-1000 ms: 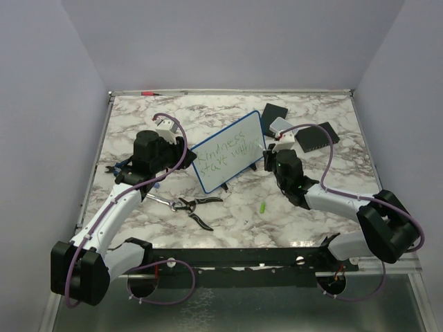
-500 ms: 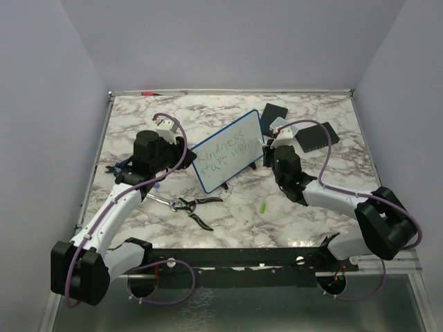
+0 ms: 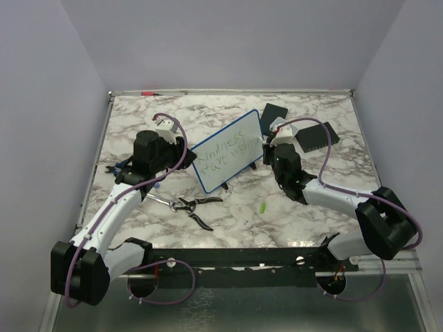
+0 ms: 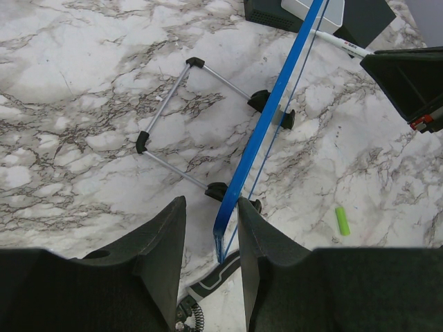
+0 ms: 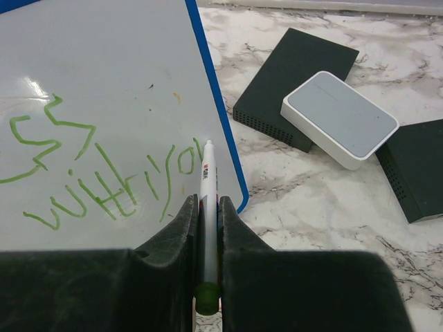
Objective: Write a sentence on the whiteboard
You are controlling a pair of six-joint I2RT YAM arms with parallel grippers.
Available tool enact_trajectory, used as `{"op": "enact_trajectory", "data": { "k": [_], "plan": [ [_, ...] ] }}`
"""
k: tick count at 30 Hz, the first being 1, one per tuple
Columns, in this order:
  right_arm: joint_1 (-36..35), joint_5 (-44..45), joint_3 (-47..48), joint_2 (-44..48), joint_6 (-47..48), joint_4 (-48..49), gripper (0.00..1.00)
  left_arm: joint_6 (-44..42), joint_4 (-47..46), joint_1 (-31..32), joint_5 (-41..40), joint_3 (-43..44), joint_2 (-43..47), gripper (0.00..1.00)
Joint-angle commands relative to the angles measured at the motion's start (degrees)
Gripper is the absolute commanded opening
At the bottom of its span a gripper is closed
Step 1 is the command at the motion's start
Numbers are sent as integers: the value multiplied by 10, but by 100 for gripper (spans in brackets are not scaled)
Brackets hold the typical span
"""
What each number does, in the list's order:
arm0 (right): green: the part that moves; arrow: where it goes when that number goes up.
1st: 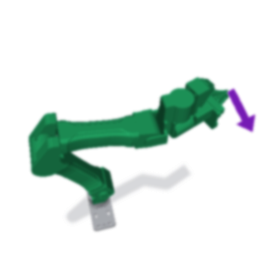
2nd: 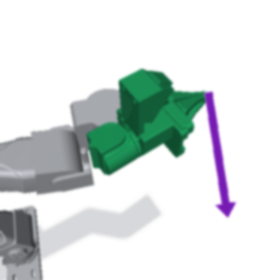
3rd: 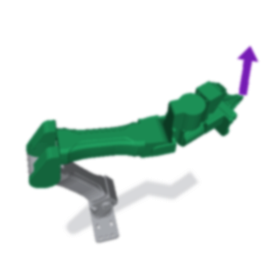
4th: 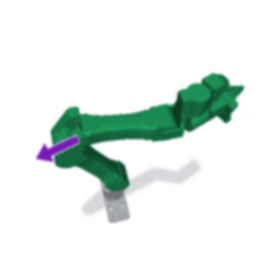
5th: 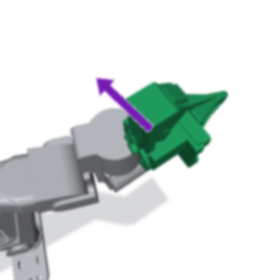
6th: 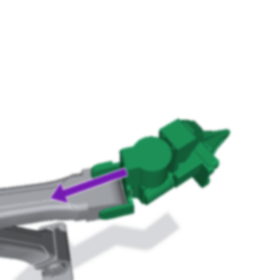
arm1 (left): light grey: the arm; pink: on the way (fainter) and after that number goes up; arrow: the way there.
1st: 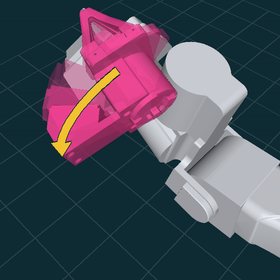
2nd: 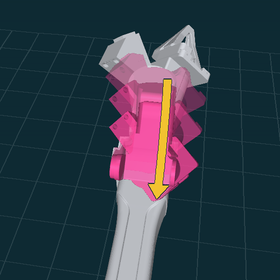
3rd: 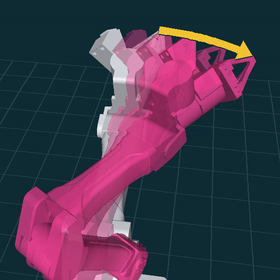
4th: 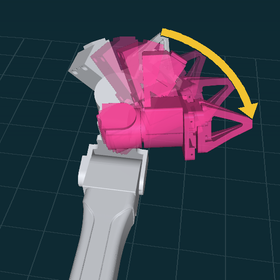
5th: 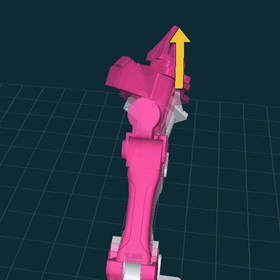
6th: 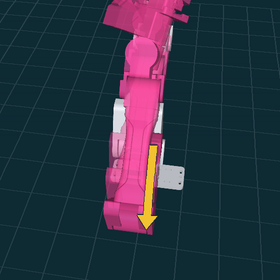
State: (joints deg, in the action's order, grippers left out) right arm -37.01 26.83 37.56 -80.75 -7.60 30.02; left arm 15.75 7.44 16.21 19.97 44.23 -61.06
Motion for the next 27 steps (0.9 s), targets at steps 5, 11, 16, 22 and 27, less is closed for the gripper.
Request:
{"op": "enact_trajectory", "data": {
  "k": [5,11,16,22,27],
  "plan": [
    [2,8,-7,-8,-14,1,1,-9,1,-3,6,-3,10,37],
    [2,6,-24,-5,-31,-10,1,-9,1,-3,6,-3,9,37],
    [2,8,-33,-8,-40,-9,1,-8,1,-3,6,-4,9,37],
    [2,26,-28,-20,-33,-4,1,-9,1,-3,6,-4,9,37],
    [2,39,-15,-29,-26,-1,1,-9,1,-3,5,-4,10,37]
  ]
}}
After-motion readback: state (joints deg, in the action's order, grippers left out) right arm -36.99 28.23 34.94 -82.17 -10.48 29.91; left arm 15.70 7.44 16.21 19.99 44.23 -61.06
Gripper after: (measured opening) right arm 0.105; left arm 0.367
